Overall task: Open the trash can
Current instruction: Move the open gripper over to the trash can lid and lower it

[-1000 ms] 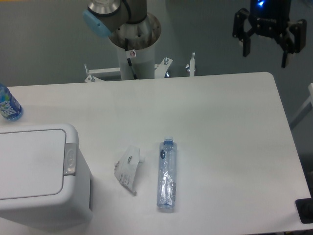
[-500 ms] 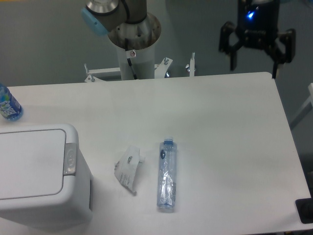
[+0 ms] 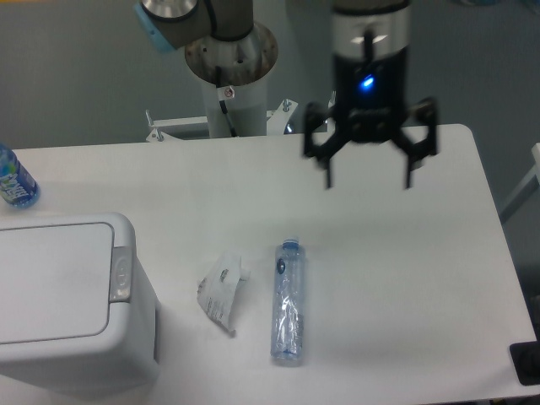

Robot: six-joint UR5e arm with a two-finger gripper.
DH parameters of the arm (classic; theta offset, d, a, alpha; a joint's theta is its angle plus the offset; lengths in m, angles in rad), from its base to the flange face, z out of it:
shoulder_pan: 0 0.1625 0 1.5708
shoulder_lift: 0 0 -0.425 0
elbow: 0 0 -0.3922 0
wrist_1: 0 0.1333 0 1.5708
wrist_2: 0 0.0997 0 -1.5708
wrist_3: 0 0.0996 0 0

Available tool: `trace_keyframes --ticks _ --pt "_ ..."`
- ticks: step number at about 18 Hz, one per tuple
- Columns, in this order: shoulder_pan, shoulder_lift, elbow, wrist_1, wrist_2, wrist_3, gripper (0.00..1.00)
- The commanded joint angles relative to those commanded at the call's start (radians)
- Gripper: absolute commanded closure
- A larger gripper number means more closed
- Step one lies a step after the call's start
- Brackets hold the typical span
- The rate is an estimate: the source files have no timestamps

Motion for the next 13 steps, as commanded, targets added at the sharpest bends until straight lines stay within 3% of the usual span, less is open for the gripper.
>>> trace_keyframes --ticks 4,13 --pt "-0.023 -0.018 -0.008 0.000 -0.098 -0.076 0.00" --pt "-0.152 -0.078 -0.006 0.054 -0.097 -0.140 0.00"
